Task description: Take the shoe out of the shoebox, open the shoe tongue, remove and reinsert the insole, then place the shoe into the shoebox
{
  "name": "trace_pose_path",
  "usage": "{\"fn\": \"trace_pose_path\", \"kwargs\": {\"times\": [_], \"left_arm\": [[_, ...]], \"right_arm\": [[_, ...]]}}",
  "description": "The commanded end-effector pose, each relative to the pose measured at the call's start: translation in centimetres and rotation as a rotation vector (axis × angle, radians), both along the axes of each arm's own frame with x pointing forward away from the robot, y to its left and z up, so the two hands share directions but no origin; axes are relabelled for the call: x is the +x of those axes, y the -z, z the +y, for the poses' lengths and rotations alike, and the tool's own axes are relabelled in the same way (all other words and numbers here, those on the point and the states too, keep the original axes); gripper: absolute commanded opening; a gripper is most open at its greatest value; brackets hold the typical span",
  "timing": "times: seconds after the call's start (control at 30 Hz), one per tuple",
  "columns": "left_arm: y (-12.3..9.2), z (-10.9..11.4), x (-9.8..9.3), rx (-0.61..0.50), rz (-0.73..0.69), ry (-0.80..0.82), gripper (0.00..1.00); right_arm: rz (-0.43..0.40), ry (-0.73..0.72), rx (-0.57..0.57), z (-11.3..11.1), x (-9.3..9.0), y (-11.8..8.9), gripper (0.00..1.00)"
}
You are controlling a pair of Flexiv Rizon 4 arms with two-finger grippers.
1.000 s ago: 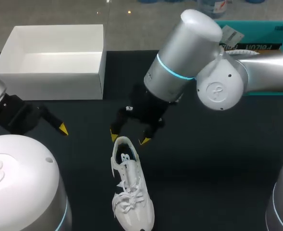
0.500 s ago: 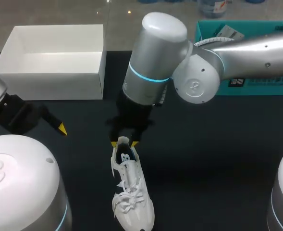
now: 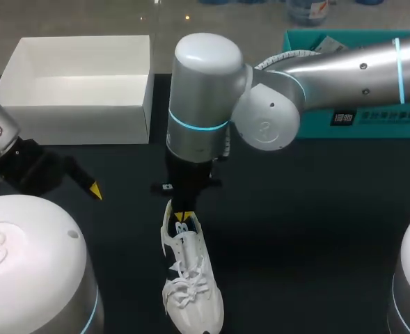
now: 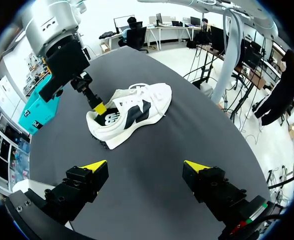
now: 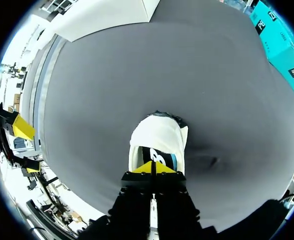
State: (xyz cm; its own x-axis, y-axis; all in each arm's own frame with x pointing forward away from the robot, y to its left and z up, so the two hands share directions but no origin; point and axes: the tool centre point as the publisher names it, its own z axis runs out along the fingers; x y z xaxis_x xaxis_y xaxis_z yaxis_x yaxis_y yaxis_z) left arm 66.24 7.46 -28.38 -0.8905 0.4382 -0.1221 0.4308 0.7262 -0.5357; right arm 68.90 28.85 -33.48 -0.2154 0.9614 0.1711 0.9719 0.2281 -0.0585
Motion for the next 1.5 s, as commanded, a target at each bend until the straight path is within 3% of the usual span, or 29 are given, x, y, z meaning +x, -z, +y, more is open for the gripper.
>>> {"fn": "trace_pose_path", "kwargs": {"times": [0.03,0.9,0.97,1.27,1.5], "left_arm": [[0.3,-0.3,0.5,0.009,0.010,0.004,1.00],[0.8,-0.3,0.6,0.009,0.054,-0.014,1.00],[0.8,-0.3,0.6,0.009,0.054,-0.014,1.00],[0.8,-0.3,0.6,0.009,0.054,-0.014,1.00],[0.8,-0.3,0.6,0.009,0.054,-0.014,1.00]], "right_arm": [[-0.015,-0.006,-0.036,0.1,-0.1,-0.6,0.00],[0.060,-0.009,-0.082,0.3,-1.9,5.3,0.00],[0.055,-0.005,-0.078,0.3,-2.0,5.2,0.00],[-0.042,0.008,-0.132,-0.8,-1.8,0.7,0.00],[-0.033,-0.003,-0.136,-0.9,-1.3,1.6,0.00]]}}
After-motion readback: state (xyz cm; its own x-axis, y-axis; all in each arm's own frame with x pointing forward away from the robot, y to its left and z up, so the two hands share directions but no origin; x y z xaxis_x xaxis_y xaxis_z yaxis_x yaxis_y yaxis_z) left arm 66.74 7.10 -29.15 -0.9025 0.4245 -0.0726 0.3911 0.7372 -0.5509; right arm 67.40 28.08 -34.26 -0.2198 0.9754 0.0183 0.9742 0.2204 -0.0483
